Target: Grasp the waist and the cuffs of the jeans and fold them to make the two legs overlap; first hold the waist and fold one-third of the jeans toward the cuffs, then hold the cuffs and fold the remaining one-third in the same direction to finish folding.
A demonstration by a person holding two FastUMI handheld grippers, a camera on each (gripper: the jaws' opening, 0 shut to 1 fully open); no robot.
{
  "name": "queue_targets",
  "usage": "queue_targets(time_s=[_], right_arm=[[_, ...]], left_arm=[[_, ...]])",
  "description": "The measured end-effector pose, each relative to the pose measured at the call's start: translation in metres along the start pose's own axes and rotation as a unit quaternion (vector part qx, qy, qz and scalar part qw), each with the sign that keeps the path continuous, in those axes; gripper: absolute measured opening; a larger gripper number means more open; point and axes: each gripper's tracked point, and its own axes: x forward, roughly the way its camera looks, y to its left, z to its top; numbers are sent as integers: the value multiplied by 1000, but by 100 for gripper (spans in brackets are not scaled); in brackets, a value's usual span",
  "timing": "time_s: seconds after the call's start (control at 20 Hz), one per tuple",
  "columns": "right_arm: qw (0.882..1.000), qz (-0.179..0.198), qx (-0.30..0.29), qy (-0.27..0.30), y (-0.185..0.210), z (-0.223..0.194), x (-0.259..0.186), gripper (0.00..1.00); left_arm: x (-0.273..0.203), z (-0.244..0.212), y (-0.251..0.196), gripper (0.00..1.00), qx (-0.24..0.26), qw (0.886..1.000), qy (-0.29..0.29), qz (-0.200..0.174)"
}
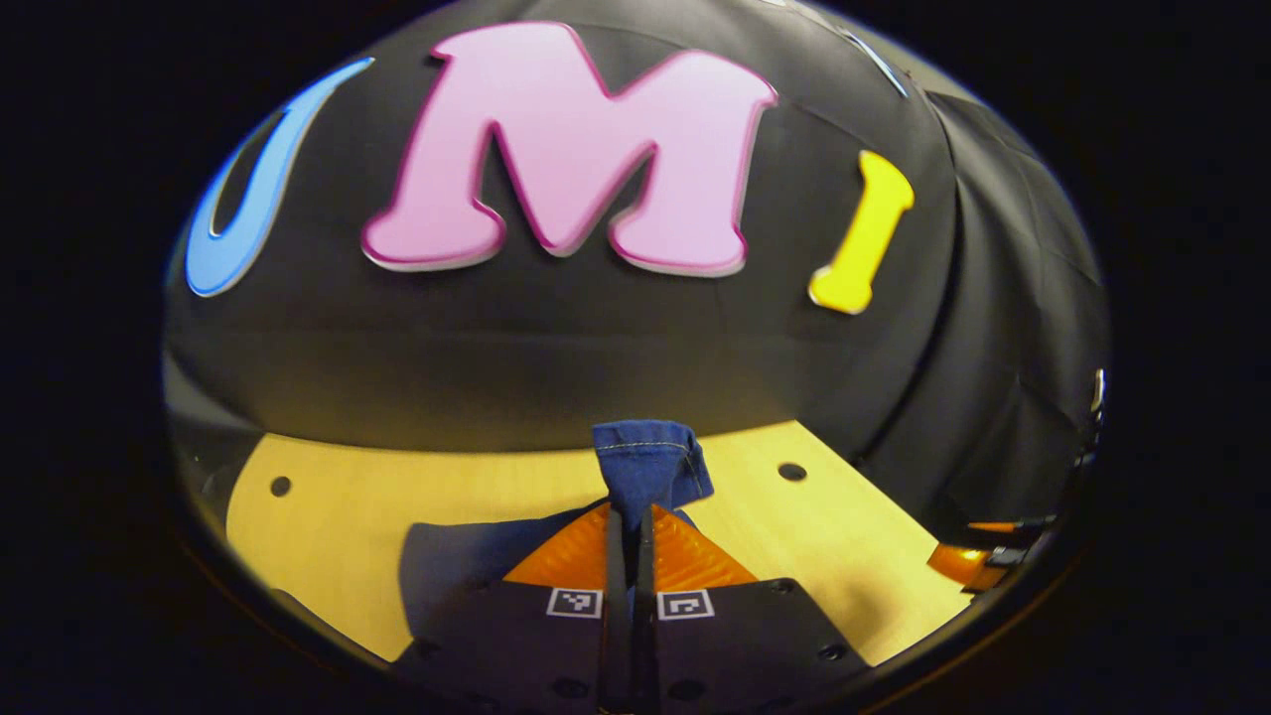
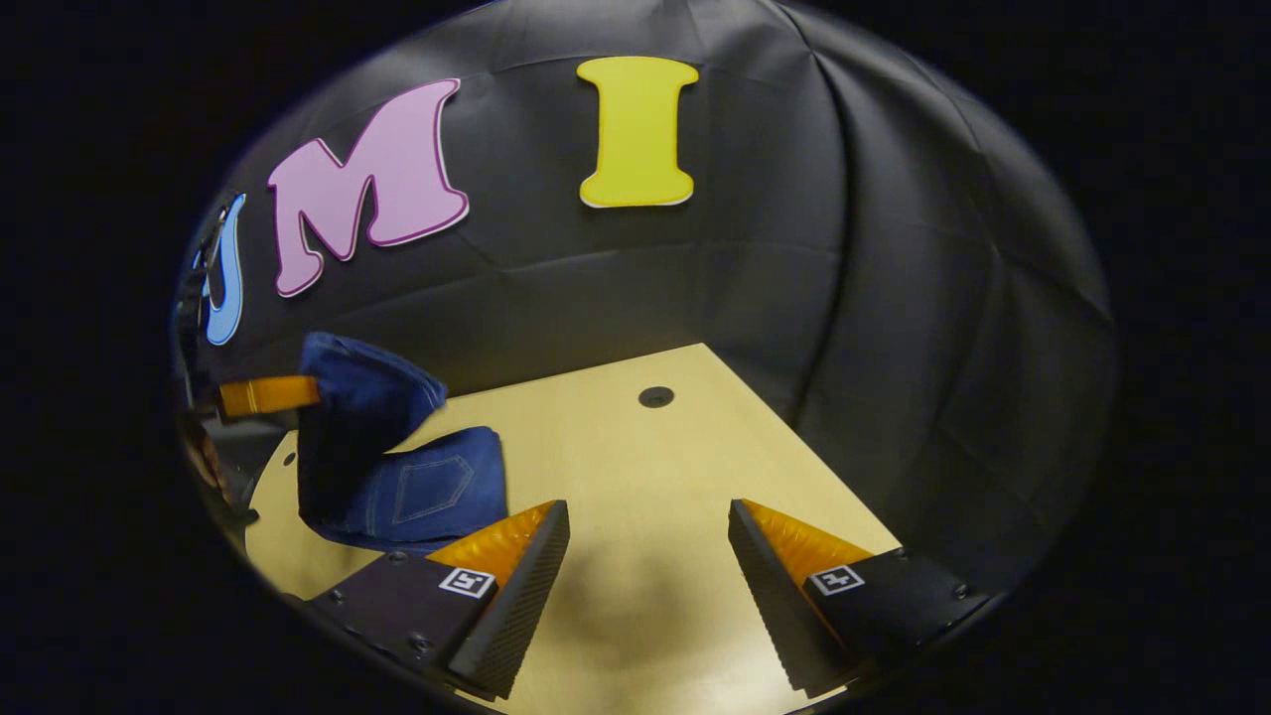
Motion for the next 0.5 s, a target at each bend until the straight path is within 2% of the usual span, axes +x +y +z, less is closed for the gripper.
queue_targets(time_s=[0.3,0.45,0.5], right_arm=[[1000,-15,8,4,-22,-8,-11,98],[1000,-13,8,2,-19,-7,-17,98],[1000,-10,8,1,-16,-7,-19,98]], left_arm=[[33,-119,-32,7,62,993,101,4],[29,-157,-43,25,39,990,132,-24],[25,-163,-45,47,30,991,131,-28]])
